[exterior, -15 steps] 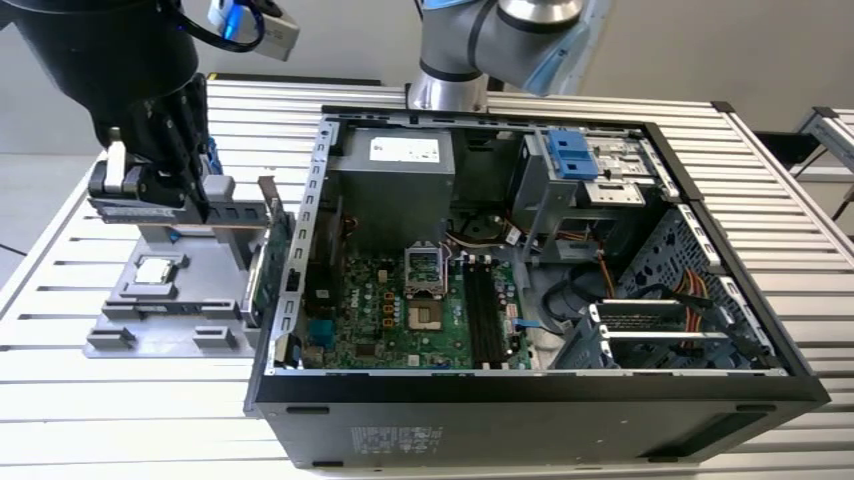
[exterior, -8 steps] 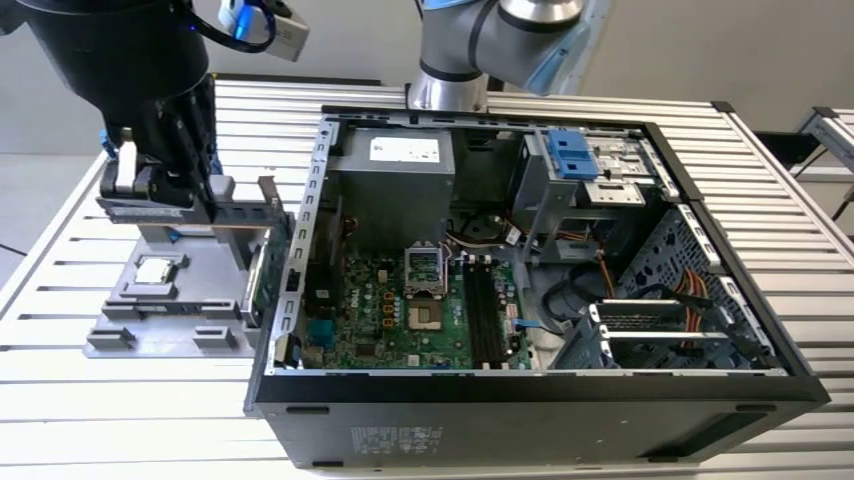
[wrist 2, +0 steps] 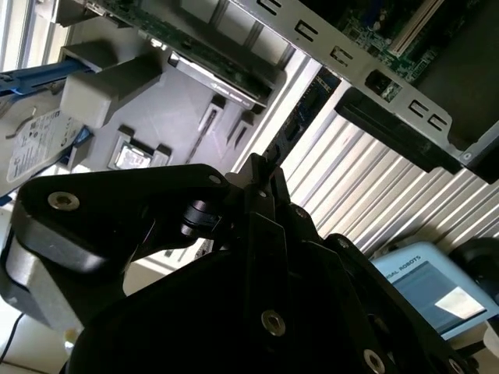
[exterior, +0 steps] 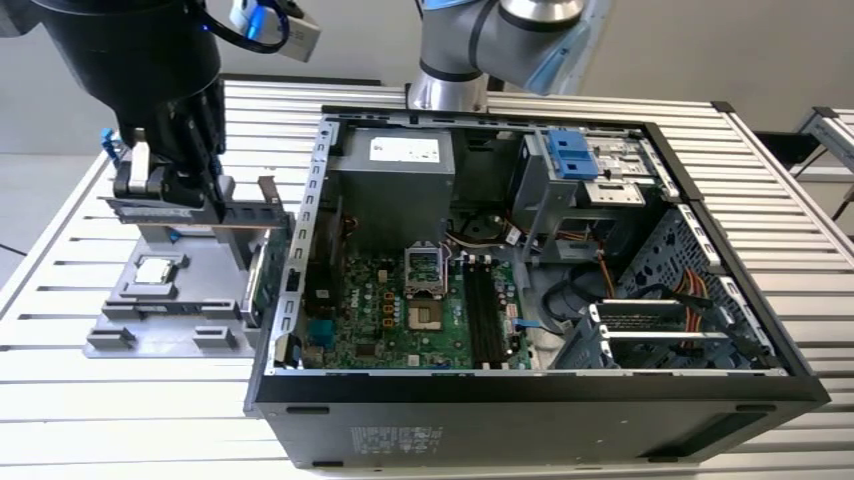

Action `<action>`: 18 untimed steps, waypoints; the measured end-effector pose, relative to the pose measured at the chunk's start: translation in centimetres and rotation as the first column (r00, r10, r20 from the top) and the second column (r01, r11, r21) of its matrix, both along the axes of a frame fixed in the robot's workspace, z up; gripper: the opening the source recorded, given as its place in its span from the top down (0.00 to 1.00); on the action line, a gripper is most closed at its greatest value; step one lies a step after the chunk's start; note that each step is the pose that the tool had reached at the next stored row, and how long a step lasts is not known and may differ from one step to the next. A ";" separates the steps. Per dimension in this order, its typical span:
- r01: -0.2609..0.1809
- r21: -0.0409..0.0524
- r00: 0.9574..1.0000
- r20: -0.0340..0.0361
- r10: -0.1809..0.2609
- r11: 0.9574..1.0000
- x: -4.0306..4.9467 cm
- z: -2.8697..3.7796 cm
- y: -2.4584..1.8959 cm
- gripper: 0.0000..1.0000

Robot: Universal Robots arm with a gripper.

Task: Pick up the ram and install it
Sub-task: 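Pick up the ram and move it above insertion slot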

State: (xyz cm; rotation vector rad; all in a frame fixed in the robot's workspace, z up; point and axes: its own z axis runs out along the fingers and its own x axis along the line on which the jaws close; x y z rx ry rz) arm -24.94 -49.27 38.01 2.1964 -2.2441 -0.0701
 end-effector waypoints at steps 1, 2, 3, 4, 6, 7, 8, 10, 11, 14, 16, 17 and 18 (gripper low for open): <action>0.000 0.000 1.000 0.000 0.000 1.000 0.08 0.00 0.00 1.00; 0.000 0.000 1.000 0.000 0.000 1.000 0.16 0.00 0.00 1.00; 0.000 0.000 1.000 0.000 0.000 1.000 0.24 0.00 0.00 1.00; 0.000 0.000 1.000 0.000 0.000 1.000 0.33 0.00 0.00 1.00; 0.000 0.000 1.000 0.000 0.000 1.000 0.48 0.00 0.00 1.00; 0.000 0.000 1.000 0.000 0.000 1.000 0.56 0.00 0.00 1.00; 0.000 0.000 1.000 0.000 0.000 1.000 0.64 0.00 0.00 1.00; 0.000 0.000 1.000 0.000 0.000 1.000 0.80 0.00 0.00 1.00; 0.000 0.000 1.000 0.000 0.000 1.000 0.87 0.00 0.00 1.00; 0.000 0.000 1.000 0.000 0.000 1.000 1.10 0.00 0.00 1.00; 0.000 0.000 1.000 0.000 0.000 1.000 1.24 0.00 0.00 1.00; 0.000 0.000 1.000 0.000 0.000 1.000 1.31 0.00 0.00 1.00; 0.000 0.000 1.000 0.000 0.000 1.000 1.38 0.00 0.00 1.00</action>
